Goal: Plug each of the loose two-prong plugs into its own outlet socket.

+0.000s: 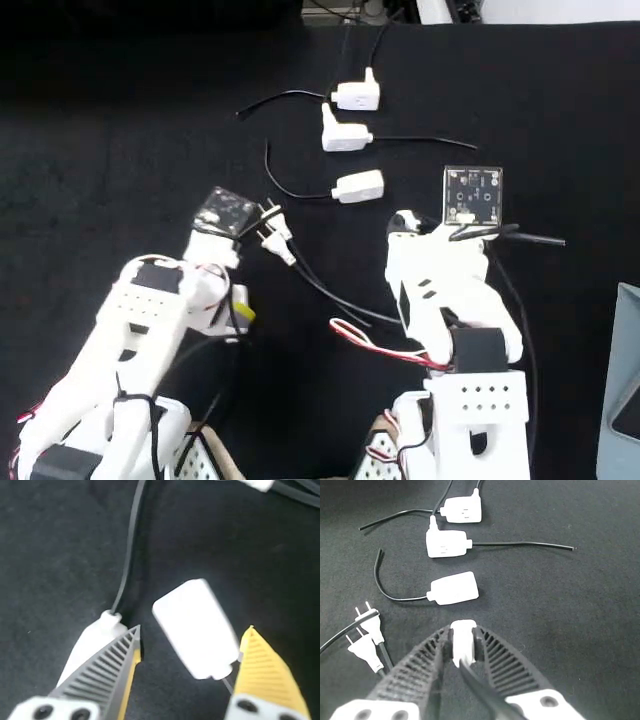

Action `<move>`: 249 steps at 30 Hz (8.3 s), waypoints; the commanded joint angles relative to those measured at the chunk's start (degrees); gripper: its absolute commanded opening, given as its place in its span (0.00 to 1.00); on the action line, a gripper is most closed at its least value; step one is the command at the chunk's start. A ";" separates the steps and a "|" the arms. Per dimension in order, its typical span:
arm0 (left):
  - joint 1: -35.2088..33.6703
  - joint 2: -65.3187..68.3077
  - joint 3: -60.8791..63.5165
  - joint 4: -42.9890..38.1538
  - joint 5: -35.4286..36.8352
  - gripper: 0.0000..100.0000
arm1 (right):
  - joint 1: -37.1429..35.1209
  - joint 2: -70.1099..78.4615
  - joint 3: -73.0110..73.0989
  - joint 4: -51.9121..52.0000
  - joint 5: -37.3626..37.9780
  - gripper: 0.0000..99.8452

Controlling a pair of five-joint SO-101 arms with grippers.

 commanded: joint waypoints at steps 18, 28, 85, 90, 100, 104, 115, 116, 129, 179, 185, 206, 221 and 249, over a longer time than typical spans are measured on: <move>2.86 -0.79 -5.41 2.20 15.21 0.31 | -0.88 -0.66 -0.40 -1.14 0.44 0.01; 0.04 -0.79 -1.80 2.11 18.99 0.29 | -0.88 -0.66 -0.40 -0.88 0.44 0.01; 3.38 -0.79 2.86 -5.98 2.55 0.26 | -0.97 -0.75 0.22 -1.23 0.44 0.01; 4.62 -0.79 6.20 -11.52 2.29 0.21 | -0.97 -0.84 0.31 -1.23 0.44 0.01; 21.41 -0.79 3.74 -11.69 -1.14 0.13 | -0.53 -1.10 0.13 -0.88 1.58 0.01; 22.64 -0.79 1.10 -11.69 -4.31 0.13 | -0.44 -1.19 0.22 -0.88 2.73 0.01; 17.27 -0.62 -2.15 -11.34 -9.41 0.14 | -0.44 -1.19 0.40 -0.88 2.73 0.01; 16.57 -0.70 -1.71 -11.25 -9.32 0.16 | -0.44 -1.19 0.40 -0.88 2.73 0.01; 12.09 -1.23 -3.91 -2.46 -2.90 0.29 | -0.79 -0.75 0.40 -0.88 2.73 0.01; 11.91 30.59 -19.03 -0.53 -18.90 0.06 | -0.88 -0.75 0.48 -0.88 2.73 0.01; 11.56 25.23 -13.85 0.00 -12.22 0.06 | -0.88 -0.84 1.27 -1.14 2.73 0.01; 7.60 5.54 -12.09 7.21 -0.70 0.24 | -1.85 -0.75 0.84 -1.14 2.73 0.01; -18.51 -17.67 -3.91 10.55 1.58 0.24 | -22.07 -0.40 0.84 -0.79 2.73 0.01; -28.62 -36.22 12.79 2.11 6.51 0.24 | -43.34 40.13 -11.30 -11.34 0.35 0.01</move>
